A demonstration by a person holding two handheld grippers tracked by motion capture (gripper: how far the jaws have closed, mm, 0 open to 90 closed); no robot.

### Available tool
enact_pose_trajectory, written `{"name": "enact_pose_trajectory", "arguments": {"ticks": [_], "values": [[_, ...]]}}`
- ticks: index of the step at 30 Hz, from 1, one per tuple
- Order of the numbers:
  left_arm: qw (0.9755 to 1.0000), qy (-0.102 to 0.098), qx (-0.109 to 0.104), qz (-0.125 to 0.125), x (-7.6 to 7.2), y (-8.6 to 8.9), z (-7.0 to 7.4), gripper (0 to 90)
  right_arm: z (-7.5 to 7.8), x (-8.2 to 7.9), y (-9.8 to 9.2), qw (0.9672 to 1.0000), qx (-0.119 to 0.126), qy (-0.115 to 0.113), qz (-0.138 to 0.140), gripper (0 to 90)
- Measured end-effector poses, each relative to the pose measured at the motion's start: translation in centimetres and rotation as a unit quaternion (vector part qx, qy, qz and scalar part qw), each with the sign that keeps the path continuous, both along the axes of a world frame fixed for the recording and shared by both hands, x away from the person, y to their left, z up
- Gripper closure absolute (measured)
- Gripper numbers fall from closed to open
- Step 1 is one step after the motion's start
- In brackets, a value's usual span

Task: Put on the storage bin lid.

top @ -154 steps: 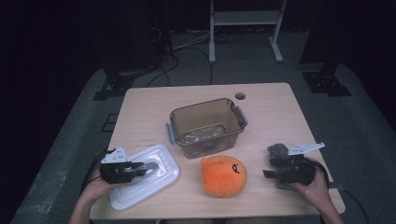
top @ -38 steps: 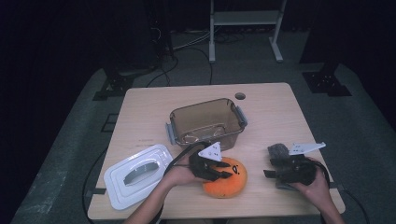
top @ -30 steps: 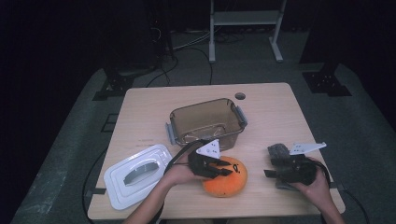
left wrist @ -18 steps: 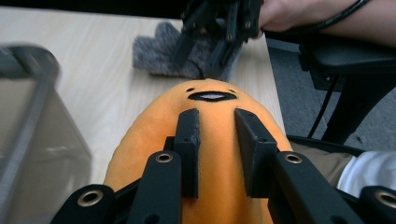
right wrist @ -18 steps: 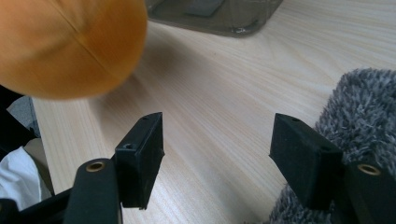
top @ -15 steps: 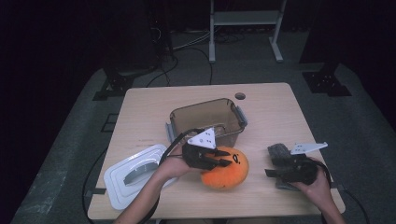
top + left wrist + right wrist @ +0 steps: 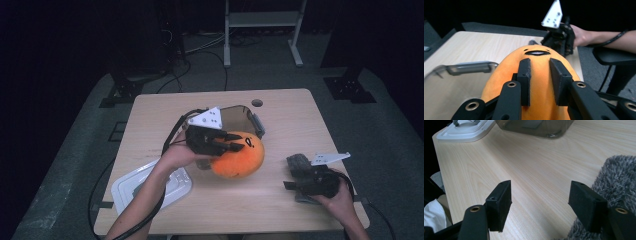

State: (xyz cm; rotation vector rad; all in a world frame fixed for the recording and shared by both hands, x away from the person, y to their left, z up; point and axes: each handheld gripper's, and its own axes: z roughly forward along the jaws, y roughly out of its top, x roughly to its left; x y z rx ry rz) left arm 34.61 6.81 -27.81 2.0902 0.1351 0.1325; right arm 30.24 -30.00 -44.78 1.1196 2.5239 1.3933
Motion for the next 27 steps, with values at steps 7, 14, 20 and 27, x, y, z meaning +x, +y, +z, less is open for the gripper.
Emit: {"name": "enact_pose_trajectory", "arguments": {"ticks": [7,14,20,27], "values": [[0.9997,-0.003,-0.002,0.024,1.9,0.5,1.4,71.9,0.0,0.0,0.0,1.0000,0.000,0.003,0.000,33.6],[0.9990,-0.001,-0.003,0.044,3.7,1.2,1.9,72.3,-0.1,0.0,0.0,1.0000,0.001,0.003,0.000,33.6],[0.9978,0.007,-0.005,0.066,5.4,1.5,1.9,73.0,-0.1,0.0,0.0,1.0000,0.002,0.003,0.001,33.6],[0.9967,0.015,-0.001,0.080,7.1,1.7,1.7,74.2,-0.2,0.1,-0.1,1.0000,0.006,0.004,0.001,33.6]]}}
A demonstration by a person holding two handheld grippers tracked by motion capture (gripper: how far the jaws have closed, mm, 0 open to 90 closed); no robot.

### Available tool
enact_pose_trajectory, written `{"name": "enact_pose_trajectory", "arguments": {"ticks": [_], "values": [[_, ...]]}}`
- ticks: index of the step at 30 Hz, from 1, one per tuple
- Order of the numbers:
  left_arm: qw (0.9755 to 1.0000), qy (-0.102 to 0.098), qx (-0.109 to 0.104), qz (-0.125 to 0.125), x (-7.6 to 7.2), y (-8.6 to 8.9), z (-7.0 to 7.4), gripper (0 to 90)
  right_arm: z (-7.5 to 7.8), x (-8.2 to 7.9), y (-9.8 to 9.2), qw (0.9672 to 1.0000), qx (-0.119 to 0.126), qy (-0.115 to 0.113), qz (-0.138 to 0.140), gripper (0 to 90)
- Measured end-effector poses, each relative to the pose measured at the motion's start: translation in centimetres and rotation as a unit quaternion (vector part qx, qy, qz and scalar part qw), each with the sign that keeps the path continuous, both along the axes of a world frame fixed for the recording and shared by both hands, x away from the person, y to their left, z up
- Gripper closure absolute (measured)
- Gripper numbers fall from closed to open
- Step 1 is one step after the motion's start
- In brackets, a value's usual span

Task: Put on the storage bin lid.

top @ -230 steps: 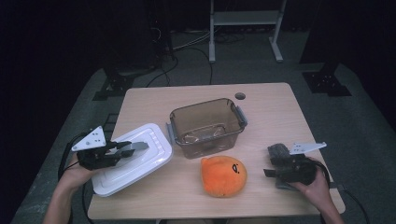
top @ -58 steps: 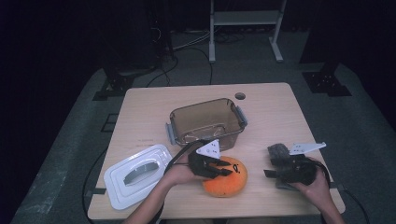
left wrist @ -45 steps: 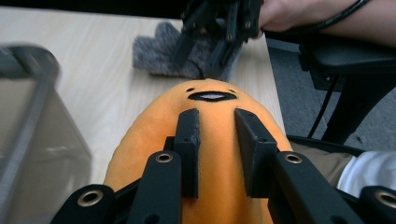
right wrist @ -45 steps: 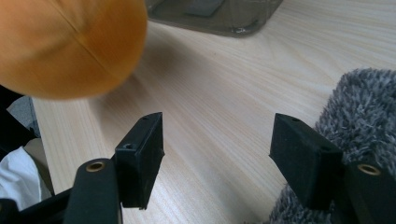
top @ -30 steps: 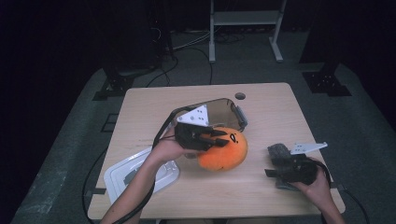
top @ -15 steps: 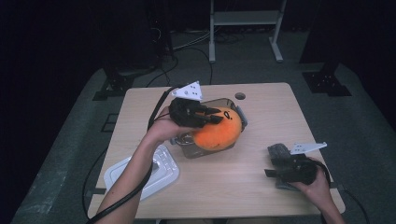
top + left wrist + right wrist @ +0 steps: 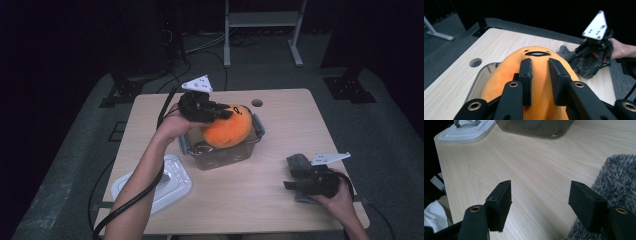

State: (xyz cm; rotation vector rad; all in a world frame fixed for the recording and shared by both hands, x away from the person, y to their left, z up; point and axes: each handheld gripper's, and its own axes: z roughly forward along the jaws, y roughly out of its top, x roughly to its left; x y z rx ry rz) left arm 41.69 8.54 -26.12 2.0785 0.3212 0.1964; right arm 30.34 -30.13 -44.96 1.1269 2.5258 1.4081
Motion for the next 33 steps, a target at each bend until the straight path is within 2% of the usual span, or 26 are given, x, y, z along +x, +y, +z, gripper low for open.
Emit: {"name": "enact_pose_trajectory", "arguments": {"ticks": [11,15,25,33], "values": [[0.9997,0.020,0.008,0.010,2.4,-0.6,-1.5,76.8,-0.1,0.0,-0.1,1.0000,0.001,0.000,0.000,33.6],[0.9997,0.020,0.007,0.011,3.2,-0.7,-2.1,79.5,0.0,0.0,-0.2,1.0000,0.002,0.000,0.000,33.6],[0.9995,0.019,0.013,0.020,4.4,-1.1,-2.9,80.0,0.0,0.0,-0.4,1.0000,0.006,-0.001,-0.001,33.6],[0.9995,0.018,0.018,0.017,4.8,-1.3,-3.5,79.9,0.0,0.0,-0.4,1.0000,0.007,-0.002,0.000,33.6]]}}
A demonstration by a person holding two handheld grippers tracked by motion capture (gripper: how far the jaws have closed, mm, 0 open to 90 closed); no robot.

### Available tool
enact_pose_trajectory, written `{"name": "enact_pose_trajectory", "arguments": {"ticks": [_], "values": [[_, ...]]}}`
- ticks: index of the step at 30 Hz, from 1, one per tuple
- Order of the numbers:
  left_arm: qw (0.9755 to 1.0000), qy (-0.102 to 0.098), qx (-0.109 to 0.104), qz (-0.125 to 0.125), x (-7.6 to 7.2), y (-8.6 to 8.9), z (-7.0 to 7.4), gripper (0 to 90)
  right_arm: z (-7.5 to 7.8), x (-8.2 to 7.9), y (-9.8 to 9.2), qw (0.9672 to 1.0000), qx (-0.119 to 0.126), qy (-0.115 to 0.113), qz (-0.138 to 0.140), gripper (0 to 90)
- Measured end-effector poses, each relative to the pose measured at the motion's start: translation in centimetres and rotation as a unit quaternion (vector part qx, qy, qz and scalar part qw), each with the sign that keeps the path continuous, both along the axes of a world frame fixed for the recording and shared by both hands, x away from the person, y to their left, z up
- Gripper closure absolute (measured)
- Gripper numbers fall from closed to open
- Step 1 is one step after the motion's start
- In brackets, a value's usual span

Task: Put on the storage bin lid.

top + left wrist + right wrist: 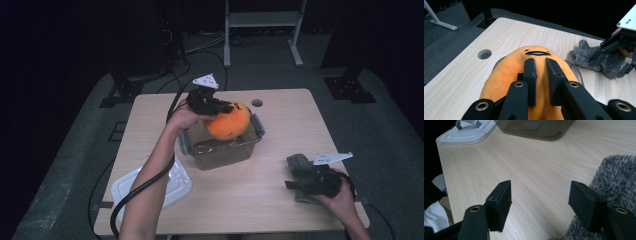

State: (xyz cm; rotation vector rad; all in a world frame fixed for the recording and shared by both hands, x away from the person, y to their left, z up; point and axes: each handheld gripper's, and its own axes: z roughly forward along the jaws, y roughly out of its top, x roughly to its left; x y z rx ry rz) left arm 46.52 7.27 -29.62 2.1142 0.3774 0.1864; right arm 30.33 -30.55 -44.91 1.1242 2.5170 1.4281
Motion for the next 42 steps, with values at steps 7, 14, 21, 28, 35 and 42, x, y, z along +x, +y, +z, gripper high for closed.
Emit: {"name": "enact_pose_trajectory", "arguments": {"ticks": [7,14,21,28,35,42], "values": [[0.9999,0.007,0.007,-0.003,0.1,-0.2,-1.0,79.7,0.0,0.0,0.0,1.0000,-0.001,0.000,0.001,33.6],[0.9996,0.013,0.023,-0.010,0.1,-0.7,-2.2,79.7,0.0,0.0,0.0,1.0000,0.000,-0.001,0.001,33.6],[0.9991,0.020,0.034,-0.012,0.1,-1.1,-3.0,79.6,0.0,0.0,0.0,1.0000,-0.001,-0.001,0.001,33.6],[0.9982,0.026,0.052,-0.014,0.3,-1.5,-4.0,79.6,0.0,-0.1,0.0,1.0000,-0.001,-0.002,0.001,33.6],[0.9975,0.033,0.061,-0.014,0.3,-1.7,-4.6,79.4,0.1,-0.1,0.0,1.0000,-0.002,-0.001,0.001,33.6],[0.9953,0.041,0.086,-0.017,0.3,-2.1,-5.3,78.5,0.1,-0.1,0.0,1.0000,-0.002,-0.002,0.002,33.6]]}}
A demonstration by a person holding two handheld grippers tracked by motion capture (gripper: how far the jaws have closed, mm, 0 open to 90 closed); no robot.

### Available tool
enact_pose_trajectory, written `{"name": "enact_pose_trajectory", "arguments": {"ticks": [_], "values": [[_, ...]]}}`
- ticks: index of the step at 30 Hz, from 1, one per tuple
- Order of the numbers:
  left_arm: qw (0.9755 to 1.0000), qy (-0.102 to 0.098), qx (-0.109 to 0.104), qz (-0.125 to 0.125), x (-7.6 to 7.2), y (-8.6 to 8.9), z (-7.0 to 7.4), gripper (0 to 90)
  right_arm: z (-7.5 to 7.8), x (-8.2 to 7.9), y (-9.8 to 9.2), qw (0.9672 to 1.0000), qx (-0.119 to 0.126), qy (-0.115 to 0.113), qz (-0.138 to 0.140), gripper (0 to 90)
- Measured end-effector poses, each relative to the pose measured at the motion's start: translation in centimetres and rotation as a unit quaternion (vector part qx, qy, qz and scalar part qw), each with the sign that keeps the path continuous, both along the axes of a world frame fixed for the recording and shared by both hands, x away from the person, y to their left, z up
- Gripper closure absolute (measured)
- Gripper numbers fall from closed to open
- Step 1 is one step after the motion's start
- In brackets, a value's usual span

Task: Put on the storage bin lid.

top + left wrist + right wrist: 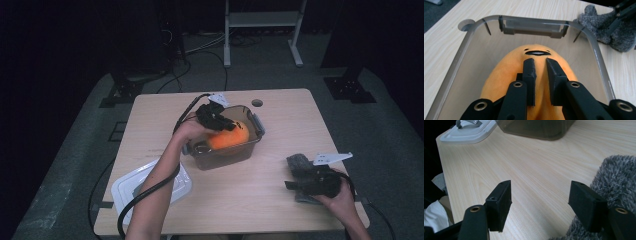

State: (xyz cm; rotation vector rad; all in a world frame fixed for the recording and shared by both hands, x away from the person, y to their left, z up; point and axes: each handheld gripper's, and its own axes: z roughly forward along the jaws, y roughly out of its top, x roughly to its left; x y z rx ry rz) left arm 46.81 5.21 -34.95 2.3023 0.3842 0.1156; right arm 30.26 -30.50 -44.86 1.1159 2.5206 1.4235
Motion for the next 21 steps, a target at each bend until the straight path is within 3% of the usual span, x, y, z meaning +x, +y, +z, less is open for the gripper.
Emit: {"name": "enact_pose_trajectory", "arguments": {"ticks": [16,21], "values": [[0.9992,0.010,0.037,-0.012,-0.11,-0.21,-0.62,75.3,-0.06,0.02,0.17,1.0000,-0.001,0.002,0.002,33.6],[0.9992,0.012,0.037,-0.010,-0.13,-0.22,-0.69,74.6,-0.08,0.04,0.14,1.0000,0.000,0.002,0.003,33.6]]}}
